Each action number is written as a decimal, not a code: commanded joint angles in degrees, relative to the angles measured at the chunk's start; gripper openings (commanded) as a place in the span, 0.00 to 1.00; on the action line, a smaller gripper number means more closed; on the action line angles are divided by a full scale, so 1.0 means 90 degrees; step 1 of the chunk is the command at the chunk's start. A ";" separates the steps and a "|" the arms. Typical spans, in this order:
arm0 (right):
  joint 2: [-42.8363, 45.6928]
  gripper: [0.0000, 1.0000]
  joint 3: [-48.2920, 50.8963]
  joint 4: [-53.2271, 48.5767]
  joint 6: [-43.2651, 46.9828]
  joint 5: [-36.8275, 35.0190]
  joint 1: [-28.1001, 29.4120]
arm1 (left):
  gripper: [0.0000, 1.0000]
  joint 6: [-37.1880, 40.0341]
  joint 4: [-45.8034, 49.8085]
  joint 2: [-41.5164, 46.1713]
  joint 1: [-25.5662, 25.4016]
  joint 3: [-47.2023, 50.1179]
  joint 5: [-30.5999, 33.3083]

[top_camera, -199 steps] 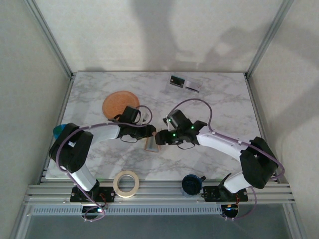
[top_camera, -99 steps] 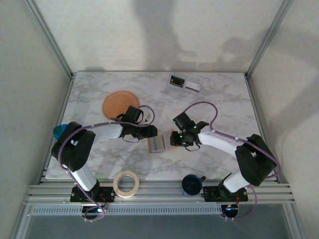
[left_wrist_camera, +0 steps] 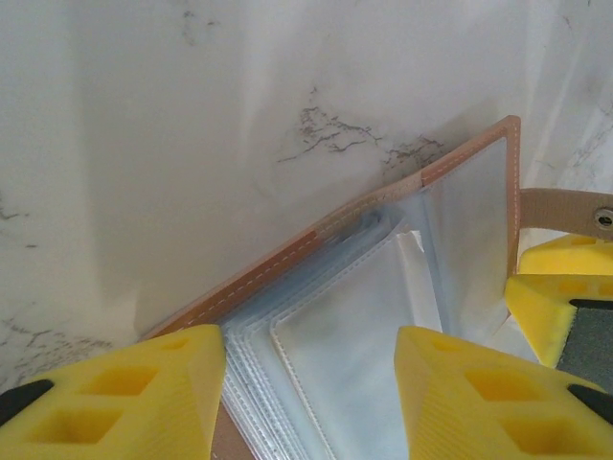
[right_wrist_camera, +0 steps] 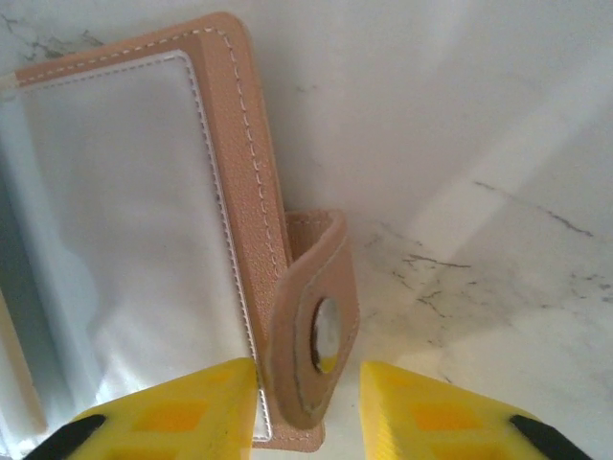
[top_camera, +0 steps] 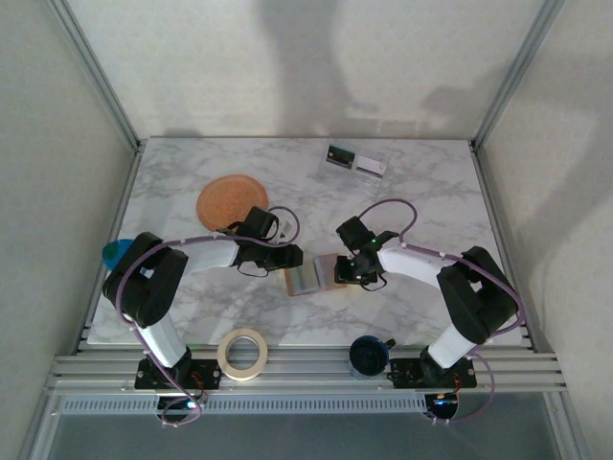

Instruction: Put the credit cards into the card holder

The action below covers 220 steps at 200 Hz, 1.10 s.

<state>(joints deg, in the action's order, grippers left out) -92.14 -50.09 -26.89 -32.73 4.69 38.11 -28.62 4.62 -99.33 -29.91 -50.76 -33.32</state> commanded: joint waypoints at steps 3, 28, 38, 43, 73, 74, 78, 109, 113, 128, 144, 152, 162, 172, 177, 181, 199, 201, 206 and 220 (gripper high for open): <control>0.0310 0.38 -0.0289 -0.0450 0.0482 0.0019 -0.0054 | 0.52 0.0088 0.0189 0.0146 -0.0065 0.0093 0.0225; 0.0754 0.42 -0.0421 -0.0725 0.0801 -0.0135 -0.0062 | 0.52 0.0068 0.0213 0.0163 -0.0065 0.0006 0.0186; 0.0896 0.43 -0.0462 -0.0750 0.0940 -0.0156 -0.0054 | 0.52 0.0074 0.0237 0.0212 -0.0065 -0.0004 0.0234; 0.0959 0.45 -0.0486 -0.0774 0.1016 -0.0159 -0.0055 | 0.52 0.0067 0.0239 0.0256 -0.0065 0.0010 0.0276; 0.1430 0.52 -0.0587 -0.0934 0.1257 0.0016 -0.0057 | 0.54 -0.0033 0.0141 0.0323 -0.0065 -0.0028 0.0276; 0.1454 0.52 -0.0587 -0.0926 0.1265 0.0036 -0.0051 | 0.54 -0.0033 0.0141 0.0318 -0.0065 -0.0035 0.0270; 0.1526 0.53 -0.0578 -0.0893 0.1289 0.0138 -0.0054 | 0.54 -0.0024 0.0143 0.0315 -0.0065 -0.0048 0.0252; 0.1805 0.54 -0.0754 -0.0704 0.1398 0.1051 0.0006 | 0.54 -0.0073 0.0104 0.0400 -0.0065 -0.0014 0.0352; 0.1824 0.54 -0.0786 -0.0696 0.1383 0.1165 0.0027 | 0.54 -0.0073 0.0113 0.0400 -0.0065 -0.0023 0.0353; 0.1883 0.53 -0.0851 -0.0500 0.1270 0.1591 0.0115 | 0.54 -0.0030 0.0196 0.0425 -0.0065 -0.0081 0.0366; 0.1853 0.52 -0.0884 -0.0115 0.1046 0.2028 0.0141 | 0.54 0.0001 0.0272 0.0556 -0.0058 -0.0074 0.0514; 0.1781 0.52 -0.0966 -0.0069 0.0963 0.2065 0.0142 | 0.54 -0.0032 0.0263 0.0626 -0.0048 -0.0049 0.0552; 0.1637 0.52 -0.1104 -0.0137 0.0895 0.1968 0.0137 | 0.54 -0.0061 0.0262 0.0673 -0.0036 -0.0060 0.0551; 0.1500 0.51 -0.1198 -0.0177 0.0845 0.1861 0.0138 | 0.54 -0.0060 0.0305 0.0715 -0.0036 -0.0117 0.0546; 0.1437 0.51 -0.1220 -0.0159 0.0827 0.1793 0.0131 | 0.55 -0.0036 0.0348 0.0738 -0.0036 -0.0161 0.0553; 0.1396 0.51 -0.1238 -0.0142 0.0821 0.1728 0.0131 | 0.55 -0.0024 0.0385 0.0763 -0.0036 -0.0183 0.0571; 0.1176 0.52 -0.1622 -0.0484 0.1084 0.1196 0.0001 | 0.55 -0.0028 0.0469 0.0947 -0.0021 -0.0219 0.0752; 0.1148 0.52 -0.1686 -0.0551 0.1138 0.1136 -0.0028 | 0.55 -0.0036 0.0472 0.0960 -0.0018 -0.0219 0.0772; 0.1068 0.52 -0.1870 -0.0738 0.1310 0.1027 -0.0130 | 0.56 -0.0066 0.0473 0.1008 0.0000 -0.0219 0.0806; 0.0856 0.52 -0.2468 -0.1278 0.1792 0.0719 -0.0582 | 0.56 -0.0128 0.0506 0.1097 0.0060 -0.0238 0.0868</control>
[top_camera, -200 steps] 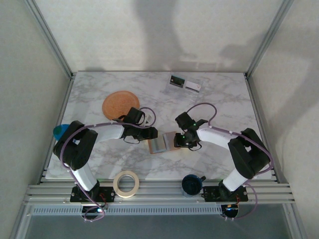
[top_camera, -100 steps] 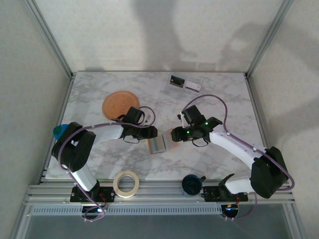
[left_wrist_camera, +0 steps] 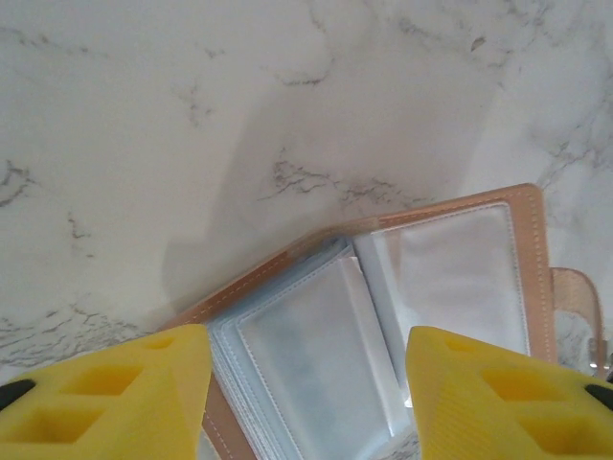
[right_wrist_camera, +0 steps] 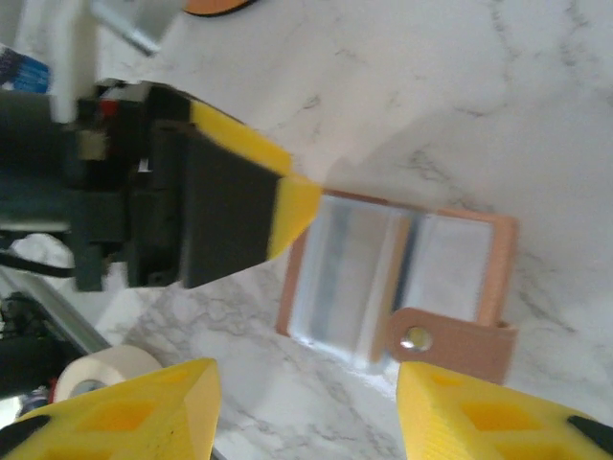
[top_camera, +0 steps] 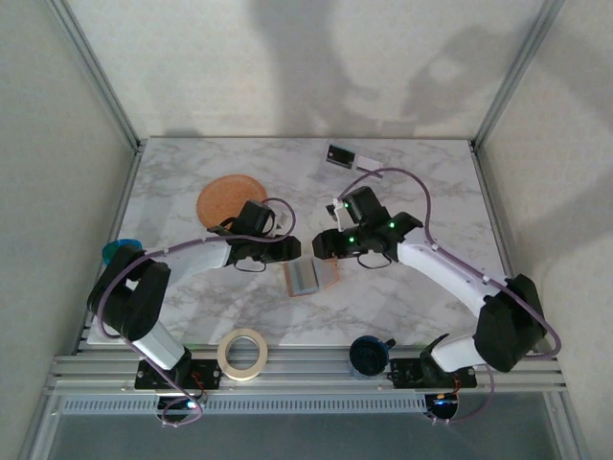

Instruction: Put the credit cards into the card holder

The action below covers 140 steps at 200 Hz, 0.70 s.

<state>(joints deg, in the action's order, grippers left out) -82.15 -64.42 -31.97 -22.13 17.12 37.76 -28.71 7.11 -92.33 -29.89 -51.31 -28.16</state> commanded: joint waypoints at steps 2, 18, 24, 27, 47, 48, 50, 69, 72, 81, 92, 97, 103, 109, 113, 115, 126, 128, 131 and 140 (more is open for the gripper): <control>-0.0286 0.53 -0.0944 -0.0752 0.0635 -0.0724 -0.0621 | 0.56 -0.0120 0.0233 0.0338 0.0066 -0.0185 0.0304; -0.0441 0.53 -0.1299 -0.0767 0.0645 -0.0662 -0.1420 | 0.56 -0.0082 0.0370 0.0457 0.0107 -0.0233 0.0397; -0.0504 0.53 -0.1396 -0.0681 0.0603 -0.0593 -0.1695 | 0.56 -0.0072 0.0394 0.0508 0.0115 -0.0227 0.0408; -0.0547 0.53 -0.1448 -0.0657 0.0562 -0.0587 -0.1821 | 0.56 -0.0072 0.0399 0.0538 0.0115 -0.0219 0.0412; -0.0980 0.54 -0.1877 -0.0541 0.0367 -0.0707 -0.2493 | 0.56 -0.0077 0.0430 0.0638 0.0119 -0.0160 0.0395; -0.0995 0.54 -0.1896 -0.0531 0.0353 -0.0724 -0.2524 | 0.56 -0.0074 0.0435 0.0634 0.0119 -0.0154 0.0395; -0.1057 0.54 -0.1936 -0.0518 0.0338 -0.0744 -0.2576 | 0.56 -0.0072 0.0444 0.0639 0.0118 -0.0150 0.0395; -0.1715 0.53 -0.2393 -0.0361 0.0301 -0.0952 -0.3006 | 0.56 -0.0096 0.0457 0.0714 0.0128 -0.0058 0.0450; -0.1838 0.53 -0.2494 -0.0353 0.0293 -0.0995 -0.3070 | 0.56 -0.0105 0.0453 0.0724 0.0128 -0.0038 0.0459; -0.2235 0.53 -0.2836 -0.0396 0.0306 -0.1055 -0.3206 | 0.56 -0.0111 0.0485 0.0752 0.0136 -0.0013 0.0491; -0.2712 0.52 -0.3267 -0.0489 0.0330 -0.1153 -0.3292 | 0.56 -0.0086 0.0575 0.0771 0.0171 -0.0038 0.0519; -0.2913 0.52 -0.3458 -0.0540 0.0329 -0.1202 -0.3306 | 0.56 -0.0056 0.0643 0.0783 0.0185 -0.0066 0.0545; -0.3128 0.52 -0.3672 -0.0582 0.0347 -0.1224 -0.3309 | 0.56 -0.0017 0.0744 0.0804 0.0200 -0.0103 0.0608; -0.3359 0.51 -0.3851 -0.0580 0.0359 -0.1241 -0.3308 | 0.56 0.0013 0.0834 0.0841 0.0213 -0.0114 0.0689; -0.3488 0.51 -0.3957 -0.0579 0.0368 -0.1262 -0.3305 | 0.56 0.0025 0.0880 0.0870 0.0229 -0.0119 0.0762; -0.3553 0.51 -0.4014 -0.0579 0.0369 -0.1279 -0.3294 | 0.57 0.0033 0.0904 0.0888 0.0239 -0.0119 0.0785; -0.3873 0.50 -0.4277 -0.0614 0.0379 -0.1346 -0.3265 | 0.57 0.0031 0.0943 0.0992 0.0295 -0.0067 0.0881; -0.3930 0.50 -0.4316 -0.0617 0.0374 -0.1366 -0.3267 | 0.57 0.0027 0.0954 0.1004 0.0306 -0.0057 0.0890; -0.4001 0.50 -0.4375 -0.0623 0.0370 -0.1402 -0.3260 | 0.57 0.0019 0.0953 0.1026 0.0326 -0.0044 0.0884; -0.4211 0.50 -0.4528 -0.0651 0.0350 -0.1540 -0.3250 | 0.57 0.0006 0.0963 0.1073 0.0385 -0.0017 0.0871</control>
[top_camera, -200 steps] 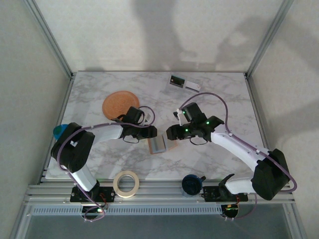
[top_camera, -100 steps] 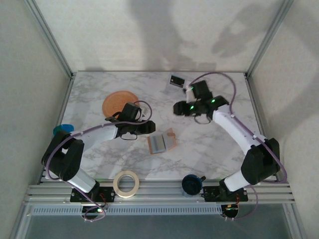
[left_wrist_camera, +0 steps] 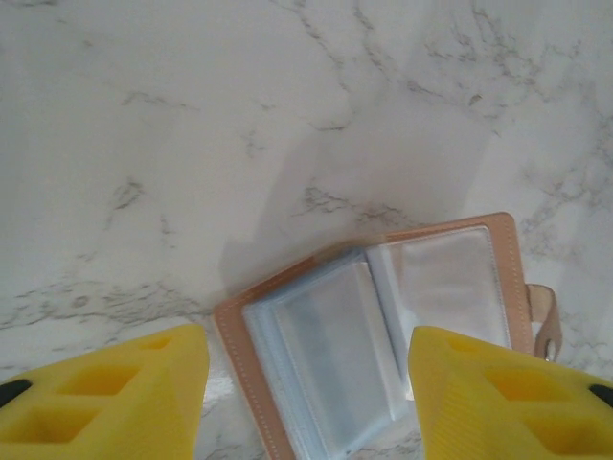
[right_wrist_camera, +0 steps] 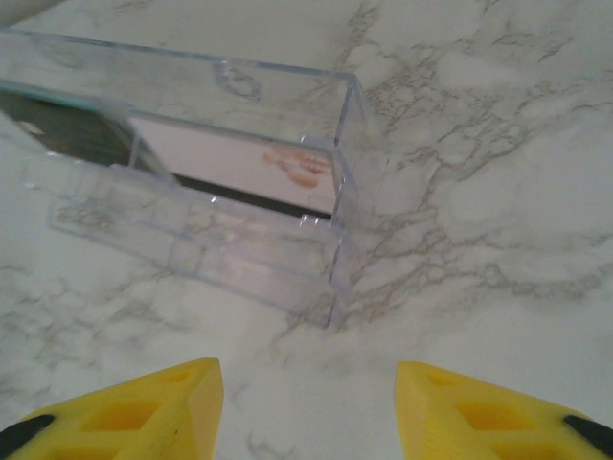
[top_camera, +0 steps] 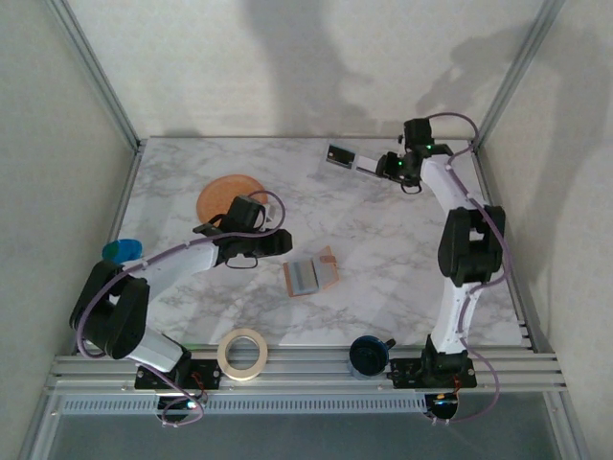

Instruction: Put the credit cards into the card holder

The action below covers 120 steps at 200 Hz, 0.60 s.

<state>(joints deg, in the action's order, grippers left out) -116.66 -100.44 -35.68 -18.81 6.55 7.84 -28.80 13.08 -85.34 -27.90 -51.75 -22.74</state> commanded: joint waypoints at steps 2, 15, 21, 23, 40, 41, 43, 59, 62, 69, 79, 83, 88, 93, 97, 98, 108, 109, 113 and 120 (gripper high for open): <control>-0.0414 0.50 -0.0553 -0.0240 -0.0019 -0.0392 0.0074 | 0.57 0.0014 0.0303 0.0308 0.0161 0.0028 0.0268; -0.0651 0.51 -0.0738 -0.0234 0.0024 -0.0581 0.0077 | 0.57 0.0034 0.0386 0.0374 0.0209 0.0054 0.0280; -0.0757 0.51 -0.0830 -0.0217 0.0030 -0.0620 0.0077 | 0.57 0.0045 0.0402 0.0422 0.0218 0.0087 0.0314; -0.0777 0.51 -0.0836 -0.0216 0.0034 -0.0615 0.0077 | 0.57 0.0038 0.0404 0.0445 0.0219 0.0105 0.0318; -0.1010 0.52 -0.1056 -0.0186 0.0051 -0.0600 0.0112 | 0.58 0.0006 0.0374 0.0550 0.0256 0.0235 0.0359; -0.1021 0.52 -0.1066 -0.0181 0.0060 -0.0600 0.0114 | 0.58 0.0006 0.0363 0.0553 0.0257 0.0243 0.0359; -0.1044 0.52 -0.1091 -0.0177 0.0081 -0.0605 0.0123 | 0.58 -0.0001 0.0356 0.0556 0.0265 0.0254 0.0364; -0.1259 0.50 -0.1313 -0.0234 0.0168 -0.0685 0.0193 | 0.58 0.0023 0.0396 0.0545 0.0288 0.0263 0.0337; -0.1286 0.50 -0.1351 -0.0243 0.0164 -0.0701 0.0205 | 0.58 0.0030 0.0412 0.0539 0.0286 0.0260 0.0339; -0.1349 0.50 -0.1409 -0.0244 0.0143 -0.0712 0.0227 | 0.58 0.0036 0.0439 0.0542 0.0288 0.0269 0.0332; -0.1400 0.48 -0.1427 -0.0164 0.0127 -0.0709 0.0233 | 0.58 0.0009 0.0409 0.0580 0.0288 0.0303 0.0358; -0.1419 0.48 -0.1427 -0.0141 0.0135 -0.0715 0.0233 | 0.58 -0.0001 0.0394 0.0598 0.0296 0.0323 0.0363; -0.1444 0.46 -0.1427 -0.0114 0.0154 -0.0744 0.0249 | 0.58 -0.0012 0.0366 0.0614 0.0297 0.0337 0.0352; -0.1468 0.45 -0.1437 -0.0099 0.0174 -0.0803 0.0251 | 0.58 -0.0027 0.0357 0.0630 0.0297 0.0334 0.0344; -0.1489 0.44 -0.1437 -0.0089 0.0184 -0.0853 0.0248 | 0.58 -0.0026 0.0358 0.0628 0.0297 0.0331 0.0342; -0.1495 0.44 -0.1437 -0.0089 0.0190 -0.0868 0.0245 | 0.58 -0.0024 0.0365 0.0626 0.0297 0.0330 0.0346; -0.1555 0.41 -0.1457 -0.0052 0.0233 -0.1036 0.0243 | 0.58 -0.0004 0.0418 0.0618 0.0297 0.0286 0.0335; -0.1567 0.41 -0.1457 -0.0046 0.0238 -0.1043 0.0248 | 0.58 -0.0004 0.0425 0.0616 0.0297 0.0279 0.0337; -0.1590 0.41 -0.1466 -0.0040 0.0249 -0.1090 0.0250 | 0.58 0.0006 0.0447 0.0624 0.0297 0.0278 0.0347; -0.1629 0.41 -0.1476 -0.0030 0.0252 -0.1115 0.0241 | 0.58 0.0006 0.0473 0.0660 0.0297 0.0288 0.0379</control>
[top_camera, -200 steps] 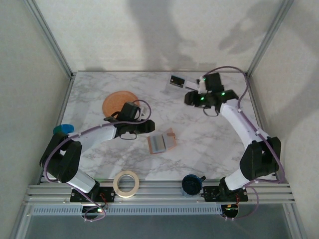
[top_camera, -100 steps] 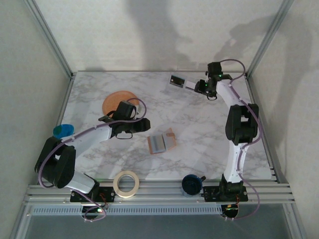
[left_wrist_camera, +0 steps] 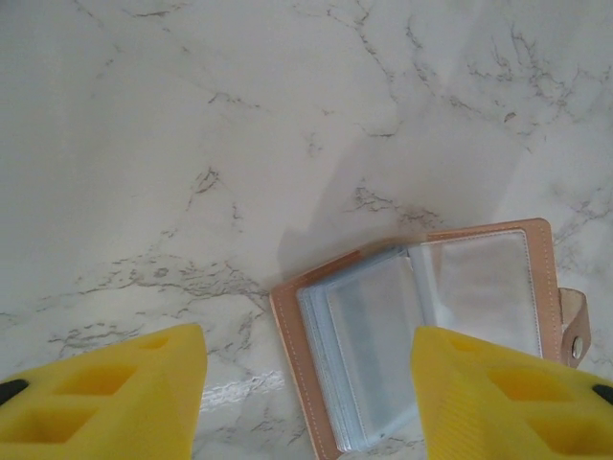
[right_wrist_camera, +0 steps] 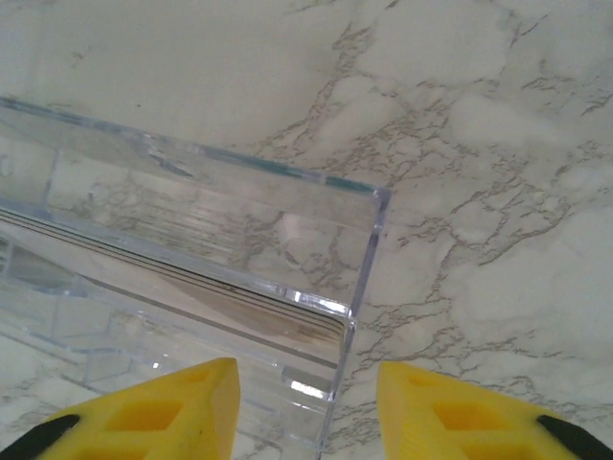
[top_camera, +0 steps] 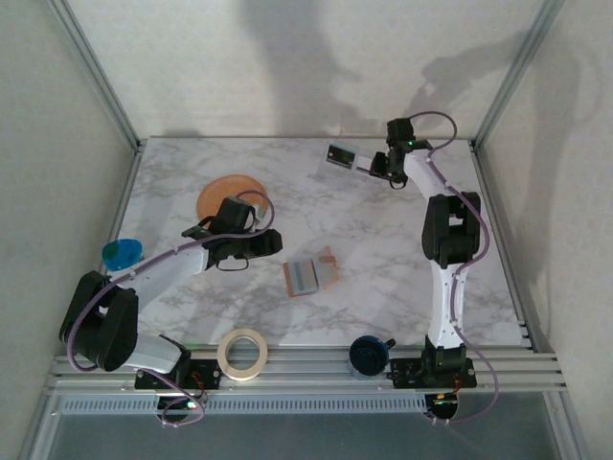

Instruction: Put the credit cards into the card holder

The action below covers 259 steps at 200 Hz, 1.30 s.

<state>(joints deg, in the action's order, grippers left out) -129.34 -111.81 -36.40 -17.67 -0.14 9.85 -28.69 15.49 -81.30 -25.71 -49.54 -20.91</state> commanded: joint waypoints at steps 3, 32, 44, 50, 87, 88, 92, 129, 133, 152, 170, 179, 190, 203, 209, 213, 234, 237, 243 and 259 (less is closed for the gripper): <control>-0.0235 0.40 -0.0222 0.0051 0.0125 -0.0373 0.0020 | 0.58 -0.0013 0.0208 0.0234 0.0054 0.0054 0.0195; -0.0302 0.35 -0.0165 0.0141 0.0238 -0.0395 0.0023 | 0.58 -0.0055 0.0173 0.0300 0.0074 0.0091 0.0204; -0.0344 0.32 -0.0196 0.0183 0.0318 -0.0463 0.0024 | 0.58 -0.0035 0.0241 0.0288 0.0074 0.0065 0.0197; -0.0364 0.29 -0.0229 0.0180 0.0392 -0.0472 0.0027 | 0.58 -0.0044 0.0250 0.0316 0.0074 0.0081 0.0218; -0.0258 0.22 -0.0179 0.0324 0.0852 -0.0522 0.0061 | 0.58 -0.0055 0.0287 0.0406 0.0084 0.0081 0.0244; -0.0263 0.22 -0.0181 0.0324 0.0856 -0.0517 0.0060 | 0.58 -0.0055 0.0289 0.0408 0.0084 0.0078 0.0249; -0.0267 0.21 -0.0198 0.0319 0.0882 -0.0496 0.0061 | 0.58 -0.0055 0.0309 0.0410 0.0084 0.0075 0.0260; -0.0001 0.17 0.0210 0.0540 0.1250 -0.0080 0.0124 | 0.58 -0.0157 0.0225 0.0570 0.0084 0.0178 0.0258; 0.0039 0.17 0.0303 0.0587 0.1285 -0.0051 0.0134 | 0.58 -0.0145 0.0242 0.0557 0.0084 0.0156 0.0254; 0.0260 0.16 0.0605 0.0678 0.1314 0.0158 0.0210 | 0.58 -0.0142 0.0306 0.0632 0.0081 0.0165 0.0291; 0.0637 0.16 0.1116 0.0829 0.1333 0.0348 0.0320 | 0.59 -0.0182 0.0237 0.0712 0.0084 0.0216 0.0298; 0.0852 0.16 0.1435 0.0946 0.1341 0.0436 0.0382 | 0.59 -0.0173 0.0255 0.0696 0.0084 0.0180 0.0268; 0.1109 0.16 0.1798 0.1093 0.1355 0.0576 0.0437 | 0.59 -0.0145 0.0296 0.0679 0.0074 0.0143 0.0253; 0.1370 0.15 0.2125 0.1153 0.1375 0.0704 0.0509 | 0.59 -0.0154 0.0253 0.0716 0.0074 0.0169 0.0248; 0.1487 0.15 0.2263 0.1123 0.1376 0.0688 0.0540 | 0.59 -0.0162 0.0209 0.0723 0.0074 0.0198 0.0234; 0.1559 0.15 0.2341 0.1078 0.1341 0.0661 0.0569 | 0.59 -0.0171 0.0166 0.0730 0.0074 0.0206 0.0217; 0.1991 0.13 0.2901 0.1049 0.0800 0.0639 0.0692 | 0.59 -0.0165 0.0041 0.0520 0.0074 0.0122 -0.0020; 0.2062 0.13 0.3019 0.1108 0.0734 0.0642 0.0715 | 0.59 -0.0162 0.0023 0.0481 0.0059 0.0107 -0.0037; 0.2207 0.13 0.3231 0.1227 0.0608 0.0622 0.0768 | 0.59 -0.0172 -0.0025 0.0426 0.0057 0.0102 -0.0036; 0.2426 0.13 0.3542 0.1278 0.0364 0.0470 0.0913 | 0.59 -0.0256 -0.0310 0.0317 0.0036 0.0146 -0.0078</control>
<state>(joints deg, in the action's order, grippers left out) -112.03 -83.40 -26.24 -9.61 4.19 16.75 -29.80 15.86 -76.84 -25.61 -48.29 -20.10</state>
